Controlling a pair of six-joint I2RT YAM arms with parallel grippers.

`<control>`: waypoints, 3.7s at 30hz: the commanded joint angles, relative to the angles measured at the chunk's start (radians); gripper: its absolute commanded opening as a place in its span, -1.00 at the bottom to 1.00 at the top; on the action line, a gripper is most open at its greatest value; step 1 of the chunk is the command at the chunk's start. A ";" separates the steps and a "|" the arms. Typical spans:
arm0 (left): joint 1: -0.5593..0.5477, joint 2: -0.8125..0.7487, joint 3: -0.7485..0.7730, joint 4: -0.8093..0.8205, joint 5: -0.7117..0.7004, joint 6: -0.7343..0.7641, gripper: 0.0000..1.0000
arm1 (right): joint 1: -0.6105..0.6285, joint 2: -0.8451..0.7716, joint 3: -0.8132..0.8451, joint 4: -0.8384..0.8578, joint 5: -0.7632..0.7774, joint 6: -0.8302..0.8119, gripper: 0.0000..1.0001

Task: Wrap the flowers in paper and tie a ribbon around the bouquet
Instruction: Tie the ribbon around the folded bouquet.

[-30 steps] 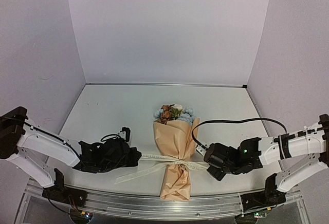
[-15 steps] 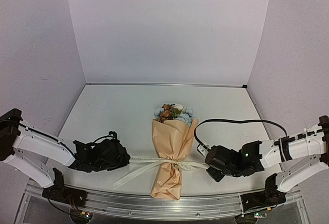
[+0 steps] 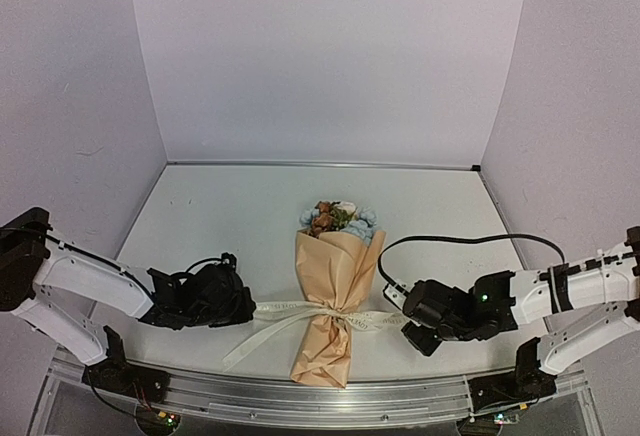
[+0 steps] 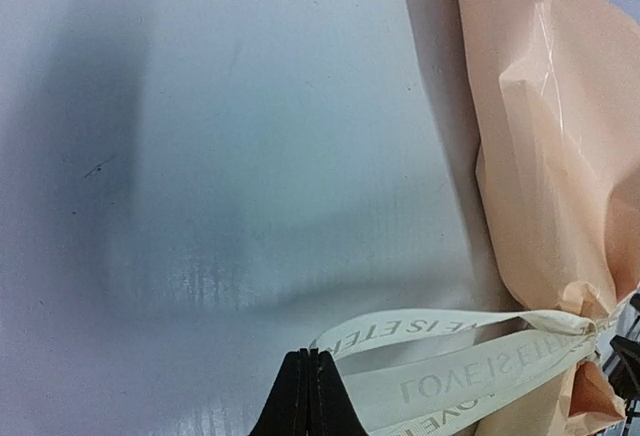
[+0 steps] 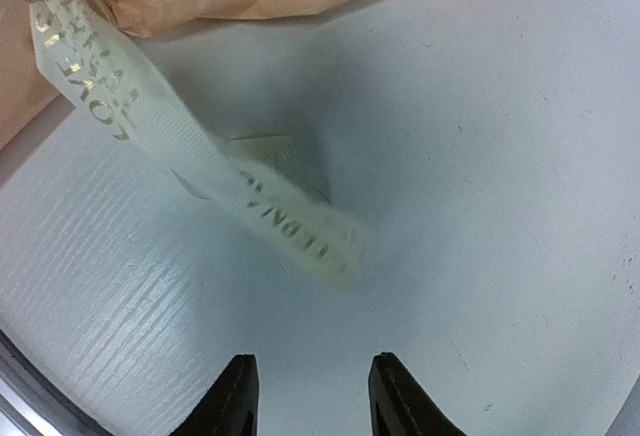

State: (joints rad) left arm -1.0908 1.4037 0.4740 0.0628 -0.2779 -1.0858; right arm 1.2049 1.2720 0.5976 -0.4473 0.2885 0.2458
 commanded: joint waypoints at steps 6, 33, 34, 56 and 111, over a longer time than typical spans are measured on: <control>-0.003 0.026 0.058 0.046 0.045 0.097 -1.00 | -0.004 0.020 0.120 -0.045 -0.087 -0.167 0.29; -0.003 0.045 0.101 -0.010 0.055 0.106 -1.00 | -0.112 0.188 0.126 0.317 -0.219 -0.601 0.32; -0.003 0.045 0.101 -0.010 0.055 0.106 -1.00 | -0.114 0.191 0.126 0.317 -0.224 -0.598 0.28; 0.002 0.018 0.082 -0.056 0.010 0.062 -1.00 | -0.124 0.160 0.104 0.295 -0.121 -0.442 -1.00; 0.126 -0.003 0.068 -0.084 0.146 0.174 -1.00 | -0.093 0.089 0.212 -0.151 -0.377 -0.011 -0.46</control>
State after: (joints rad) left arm -0.9712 1.3880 0.4823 0.0264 -0.1082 -0.9972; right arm 1.1061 1.3449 0.7603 -0.4842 -0.0282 0.1831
